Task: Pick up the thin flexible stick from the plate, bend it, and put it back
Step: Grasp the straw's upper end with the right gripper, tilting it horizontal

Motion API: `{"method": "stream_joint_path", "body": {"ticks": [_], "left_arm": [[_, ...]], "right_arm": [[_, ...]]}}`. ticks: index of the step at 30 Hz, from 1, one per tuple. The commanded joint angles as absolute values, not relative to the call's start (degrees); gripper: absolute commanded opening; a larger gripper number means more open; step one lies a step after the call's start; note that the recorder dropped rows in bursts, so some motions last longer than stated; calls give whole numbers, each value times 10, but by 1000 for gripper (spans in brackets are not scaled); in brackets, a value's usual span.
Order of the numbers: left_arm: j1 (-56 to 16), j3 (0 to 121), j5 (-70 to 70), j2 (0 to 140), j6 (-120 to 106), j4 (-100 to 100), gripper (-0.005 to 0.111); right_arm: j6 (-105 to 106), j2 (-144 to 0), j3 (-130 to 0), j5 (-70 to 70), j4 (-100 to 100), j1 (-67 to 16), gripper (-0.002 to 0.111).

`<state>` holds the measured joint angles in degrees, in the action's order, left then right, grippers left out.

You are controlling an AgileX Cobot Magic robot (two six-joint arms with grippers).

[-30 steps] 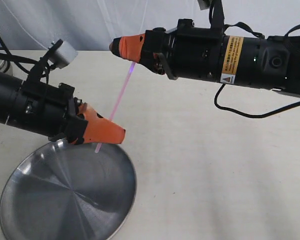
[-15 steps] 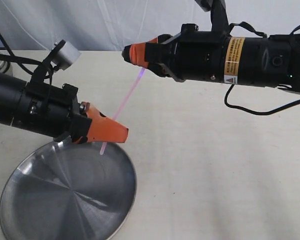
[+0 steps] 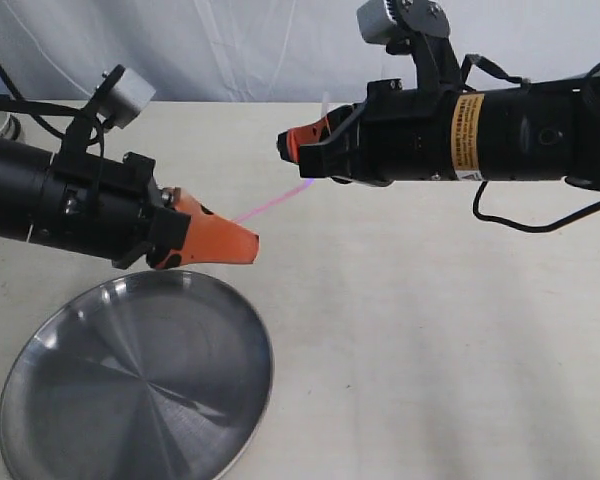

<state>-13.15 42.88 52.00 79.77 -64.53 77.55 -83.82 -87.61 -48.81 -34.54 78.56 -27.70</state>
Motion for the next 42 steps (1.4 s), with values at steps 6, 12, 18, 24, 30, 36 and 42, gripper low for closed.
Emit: {"method": "stream_joint_path", "body": {"ticks": [6,12,18,24,30,36,42], "left_arm": [[-133,441,478,793,-655,849,0],[-133,441,477,793,-659,853,0],[-133,441,477,793,-674,867,0],[-133,441,477,793,-685,882,0],[-133,441,463,793,-685,886,0],[-133,441,462,793,-685,887,0],[-133,441,462,793,-691,897,0]], "right_arm": [[-838,-876,-484,-371,845,-288,-1],[-838,-876,-484,-339,845,-324,-1],[-838,-876,-484,-333,845,-328,-1],[-838,-876,-484,-334,845,-328,-1],[-838,-876,-484,-350,845,-328,-1],[-838,-876,-484,-365,845,-328,-1],[-838,-876,-484,-365,845,-328,-1]]}}
